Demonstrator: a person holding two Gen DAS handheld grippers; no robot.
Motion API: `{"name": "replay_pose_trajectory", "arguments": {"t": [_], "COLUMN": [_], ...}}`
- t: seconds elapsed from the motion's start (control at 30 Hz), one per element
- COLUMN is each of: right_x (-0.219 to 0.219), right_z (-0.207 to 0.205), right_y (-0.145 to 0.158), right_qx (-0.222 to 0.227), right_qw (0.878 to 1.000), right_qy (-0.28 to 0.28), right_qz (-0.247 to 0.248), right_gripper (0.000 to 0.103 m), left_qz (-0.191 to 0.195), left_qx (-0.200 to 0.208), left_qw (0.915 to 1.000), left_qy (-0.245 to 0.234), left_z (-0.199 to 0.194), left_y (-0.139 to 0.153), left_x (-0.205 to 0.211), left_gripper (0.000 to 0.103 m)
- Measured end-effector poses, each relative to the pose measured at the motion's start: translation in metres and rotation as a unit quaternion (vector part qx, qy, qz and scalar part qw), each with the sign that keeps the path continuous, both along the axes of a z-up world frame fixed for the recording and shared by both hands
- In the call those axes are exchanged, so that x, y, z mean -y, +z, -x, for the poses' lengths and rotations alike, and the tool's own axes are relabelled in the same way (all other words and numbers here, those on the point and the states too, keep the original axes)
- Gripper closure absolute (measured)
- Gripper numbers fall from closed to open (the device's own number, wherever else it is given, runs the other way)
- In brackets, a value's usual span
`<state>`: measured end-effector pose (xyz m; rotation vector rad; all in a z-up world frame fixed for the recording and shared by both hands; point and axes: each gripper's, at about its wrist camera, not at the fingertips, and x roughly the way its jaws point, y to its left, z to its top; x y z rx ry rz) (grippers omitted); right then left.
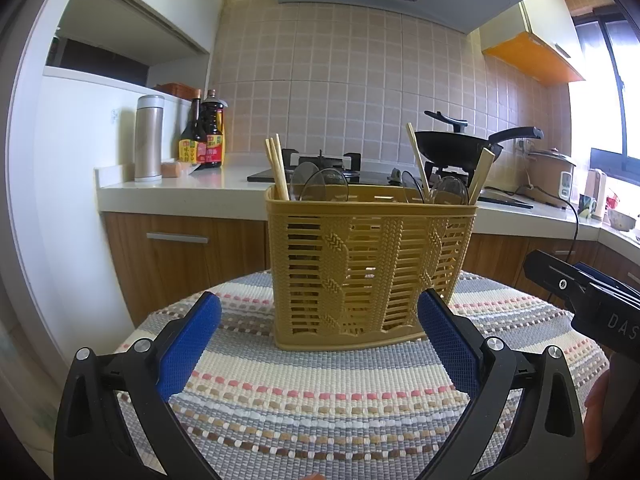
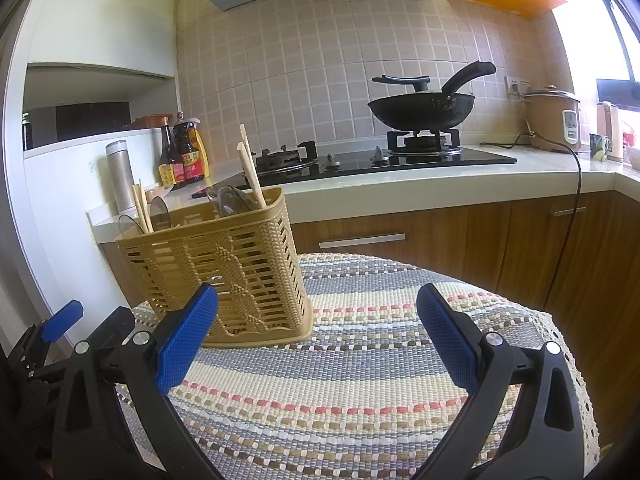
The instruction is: Organize utensils
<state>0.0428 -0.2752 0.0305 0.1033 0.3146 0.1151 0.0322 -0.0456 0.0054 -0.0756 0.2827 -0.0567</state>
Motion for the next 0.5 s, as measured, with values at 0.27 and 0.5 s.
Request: {"name": "replay_pose_trajectory", "arguments": {"t": [0.27,0.5], "right_x": [-0.0012,-0.0018], "right_z": [0.0003,0.0007], "right_y": [-0.0005,-0.0011], "right_qx": [-0.001,-0.002], "right_qw": [1.000,1.000], "right_qy": [0.001,0.001], "right_qz": [0.000,0.000], "right_gripper": [0.008,0.008], "left_qz": [-0.001,-0.004], "left_qx": [0.000,-0.002], "left_qw": [1.0000,1.0000], "left_qy": [0.001,0.001], "left_z": [-0.0002,0.0000], "left_y": [-0.0015,-0.0013], "left_x": [-0.0006,-0.0011], "left_gripper": [0.008,0.008]}}
